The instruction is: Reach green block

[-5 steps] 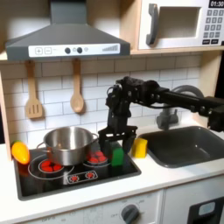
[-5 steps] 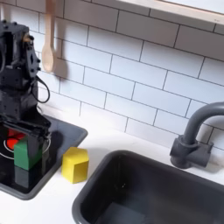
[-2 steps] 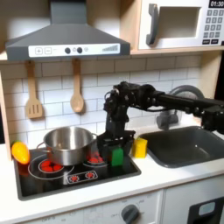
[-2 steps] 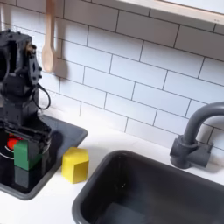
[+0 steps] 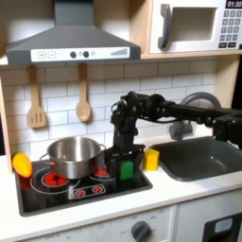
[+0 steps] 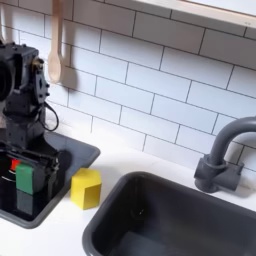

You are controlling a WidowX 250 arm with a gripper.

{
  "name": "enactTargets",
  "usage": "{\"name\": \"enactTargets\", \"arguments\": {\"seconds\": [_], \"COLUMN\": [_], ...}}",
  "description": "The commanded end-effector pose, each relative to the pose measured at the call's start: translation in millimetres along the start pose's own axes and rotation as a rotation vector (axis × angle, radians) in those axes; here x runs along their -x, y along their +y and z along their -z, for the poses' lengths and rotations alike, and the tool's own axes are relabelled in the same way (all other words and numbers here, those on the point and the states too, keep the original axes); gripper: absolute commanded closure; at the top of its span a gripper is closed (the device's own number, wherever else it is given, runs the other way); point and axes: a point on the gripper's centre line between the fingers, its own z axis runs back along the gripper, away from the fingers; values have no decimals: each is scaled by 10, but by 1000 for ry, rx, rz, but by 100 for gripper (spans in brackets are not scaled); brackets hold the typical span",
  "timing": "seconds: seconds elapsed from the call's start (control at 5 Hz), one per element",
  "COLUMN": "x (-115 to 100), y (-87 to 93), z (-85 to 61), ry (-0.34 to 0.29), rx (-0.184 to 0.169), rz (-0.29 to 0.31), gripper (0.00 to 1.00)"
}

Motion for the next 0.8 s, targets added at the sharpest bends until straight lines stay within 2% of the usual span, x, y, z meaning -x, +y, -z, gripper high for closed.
{"name": "enactTargets", "arguments": {"seconds": [0.0,0.6], "x": [4,-8], "y": [-6,1], "z": [67,78], "ry": [17,18], "rx": [1,2], "rz": [10,6], "gripper": [0,0]}}
